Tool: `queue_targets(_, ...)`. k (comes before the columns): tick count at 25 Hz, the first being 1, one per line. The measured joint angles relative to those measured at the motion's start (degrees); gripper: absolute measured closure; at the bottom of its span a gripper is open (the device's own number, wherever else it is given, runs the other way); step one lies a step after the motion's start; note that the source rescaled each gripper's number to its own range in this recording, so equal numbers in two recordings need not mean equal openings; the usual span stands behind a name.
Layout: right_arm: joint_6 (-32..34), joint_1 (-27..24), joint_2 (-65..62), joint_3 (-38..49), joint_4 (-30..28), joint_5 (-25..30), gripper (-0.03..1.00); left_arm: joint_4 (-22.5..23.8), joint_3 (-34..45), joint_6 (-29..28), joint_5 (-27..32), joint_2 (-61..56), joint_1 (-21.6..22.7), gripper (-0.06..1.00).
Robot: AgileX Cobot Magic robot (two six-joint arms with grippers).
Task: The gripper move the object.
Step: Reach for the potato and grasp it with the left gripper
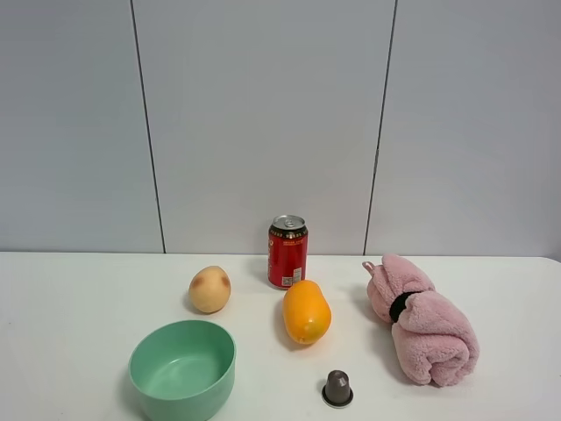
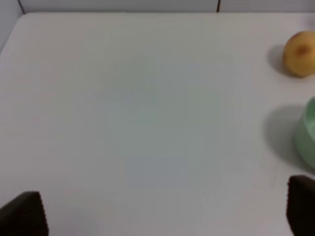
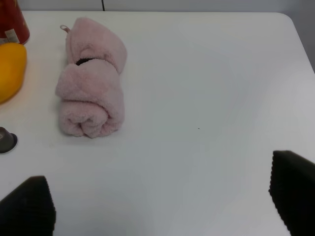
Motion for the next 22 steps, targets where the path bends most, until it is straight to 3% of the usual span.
queue_targets(7, 0.0, 0.0, 0.0, 0.0, 0.0, 0.0, -0.03, -3.7, -7.0, 0.4, -4.0, 14.1, 5.0, -0.06)
queue_targets(15, 0.0, 0.0, 0.0, 0.0, 0.0, 0.0, -0.03, -6.8, -16.4, 0.4, -6.0, 31.0, 5.9, -0.06)
queue_targets(19, 0.0, 0.0, 0.0, 0.0, 0.0, 0.0, -0.03, -7.4, -19.1, 0.4, -8.9, 38.0, 3.6, -0.06)
queue_targets(22, 0.0, 0.0, 0.0, 0.0, 0.0, 0.0, -0.03, -7.4, -20.0, -0.1, -12.8, 42.8, -1.8, -0.06)
